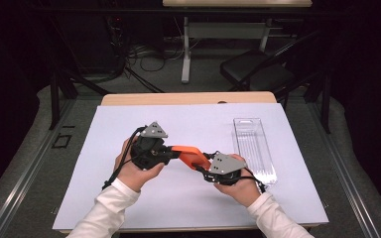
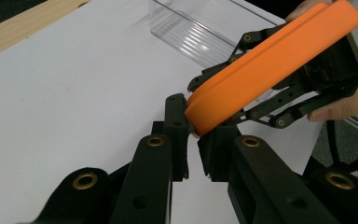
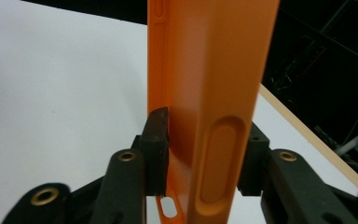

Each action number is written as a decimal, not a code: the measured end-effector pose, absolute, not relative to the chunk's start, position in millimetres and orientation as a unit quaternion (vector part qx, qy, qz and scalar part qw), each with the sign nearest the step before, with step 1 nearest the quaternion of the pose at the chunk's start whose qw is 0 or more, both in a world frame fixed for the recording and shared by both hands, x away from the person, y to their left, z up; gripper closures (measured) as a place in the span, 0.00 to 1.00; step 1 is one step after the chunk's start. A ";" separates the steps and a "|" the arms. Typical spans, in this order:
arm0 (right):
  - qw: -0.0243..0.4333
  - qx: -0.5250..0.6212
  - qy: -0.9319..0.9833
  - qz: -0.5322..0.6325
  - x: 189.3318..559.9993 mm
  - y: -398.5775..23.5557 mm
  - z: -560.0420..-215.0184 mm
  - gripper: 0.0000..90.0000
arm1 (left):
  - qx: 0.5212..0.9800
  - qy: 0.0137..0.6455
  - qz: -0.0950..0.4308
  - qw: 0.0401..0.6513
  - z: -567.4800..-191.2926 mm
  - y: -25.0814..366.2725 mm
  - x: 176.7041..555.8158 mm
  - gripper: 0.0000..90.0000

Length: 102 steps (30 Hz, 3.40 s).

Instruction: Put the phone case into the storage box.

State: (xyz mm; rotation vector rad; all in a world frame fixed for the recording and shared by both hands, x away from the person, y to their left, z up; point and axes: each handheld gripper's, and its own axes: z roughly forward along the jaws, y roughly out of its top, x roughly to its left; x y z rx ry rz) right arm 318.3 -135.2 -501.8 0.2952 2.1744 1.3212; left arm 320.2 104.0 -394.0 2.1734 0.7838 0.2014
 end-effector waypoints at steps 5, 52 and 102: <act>0.299 0.120 0.806 0.496 319.2 -137.5 -500.4 0.62 | 0.859 0.325 0.079 0.387 -397.1 101.7 329.1 0.92; 0.297 0.213 0.806 0.465 314.2 -132.4 -485.3 0.31 | 0.864 0.382 0.081 0.319 -403.7 90.4 356.0 0.91; 0.324 0.209 0.810 0.441 319.4 -121.7 -453.8 0.50 | 0.873 0.399 0.110 0.259 -408.4 71.4 363.6 0.91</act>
